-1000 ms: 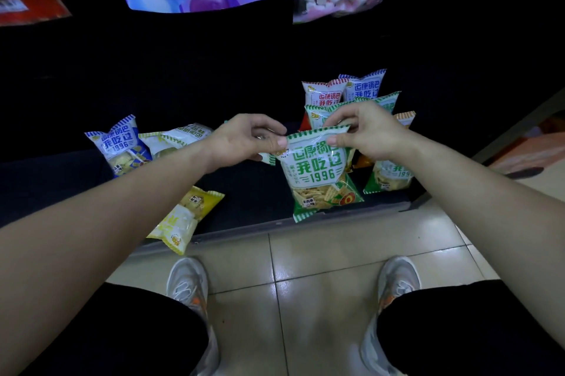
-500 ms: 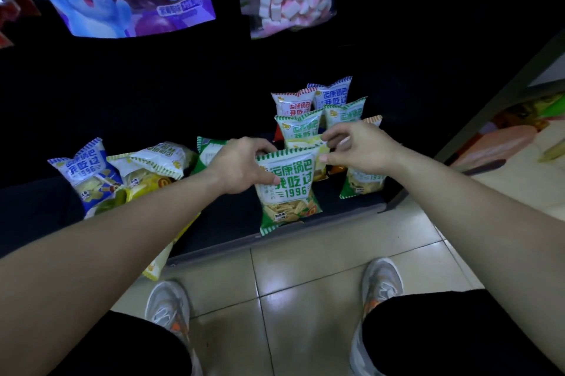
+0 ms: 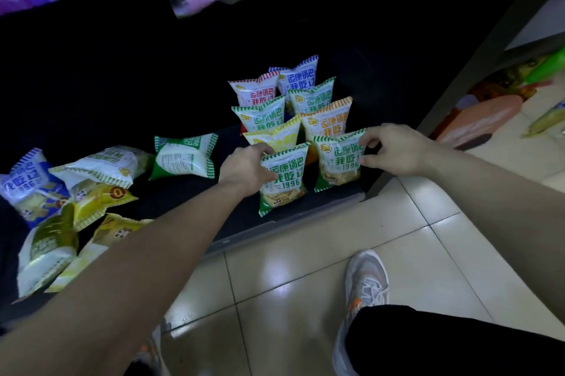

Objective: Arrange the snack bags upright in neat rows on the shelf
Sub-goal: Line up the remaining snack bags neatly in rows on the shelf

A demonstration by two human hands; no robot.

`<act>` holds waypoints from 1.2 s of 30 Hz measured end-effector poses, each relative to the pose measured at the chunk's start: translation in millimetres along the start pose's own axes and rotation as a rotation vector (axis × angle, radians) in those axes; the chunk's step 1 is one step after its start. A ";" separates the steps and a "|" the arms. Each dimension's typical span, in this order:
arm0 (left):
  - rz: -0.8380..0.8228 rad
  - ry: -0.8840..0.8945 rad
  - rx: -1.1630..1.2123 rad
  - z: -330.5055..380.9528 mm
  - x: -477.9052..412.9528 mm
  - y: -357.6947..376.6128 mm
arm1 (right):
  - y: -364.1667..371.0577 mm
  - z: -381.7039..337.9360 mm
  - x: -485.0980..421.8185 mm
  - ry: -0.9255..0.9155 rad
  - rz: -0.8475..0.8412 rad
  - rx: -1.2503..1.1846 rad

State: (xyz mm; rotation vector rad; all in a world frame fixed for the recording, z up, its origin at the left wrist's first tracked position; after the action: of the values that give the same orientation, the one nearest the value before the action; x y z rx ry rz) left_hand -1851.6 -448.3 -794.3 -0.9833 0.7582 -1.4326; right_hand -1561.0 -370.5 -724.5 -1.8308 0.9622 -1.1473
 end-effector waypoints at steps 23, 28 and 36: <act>-0.049 0.074 -0.264 -2.4 37.0 -59.7 | -0.2 -76.8 15.4 -0.071 0.001 0.008; -0.154 0.051 -0.268 -37.3 92.7 -135.5 | 1.8 -137.3 25.6 -0.128 -0.004 0.076; -0.107 -0.102 -0.216 -134.0 171.2 -171.1 | 52.5 -230.3 19.2 -0.264 -0.068 0.174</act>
State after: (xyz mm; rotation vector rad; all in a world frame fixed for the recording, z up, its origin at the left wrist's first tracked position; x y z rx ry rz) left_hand -2041.3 -611.7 -676.4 -1.2703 0.8063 -1.4001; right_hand -1779.3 -456.9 -692.4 -1.8284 0.6344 -0.9657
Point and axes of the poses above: each hand's wrist, its own x-axis away from the middle knuckle, its own y-axis out of the palm, z = x × y, the point moved 1 cm from there along -x, towards the middle knuckle, and after that the axes turned 9 degrees about y, right-handed, at the moved point
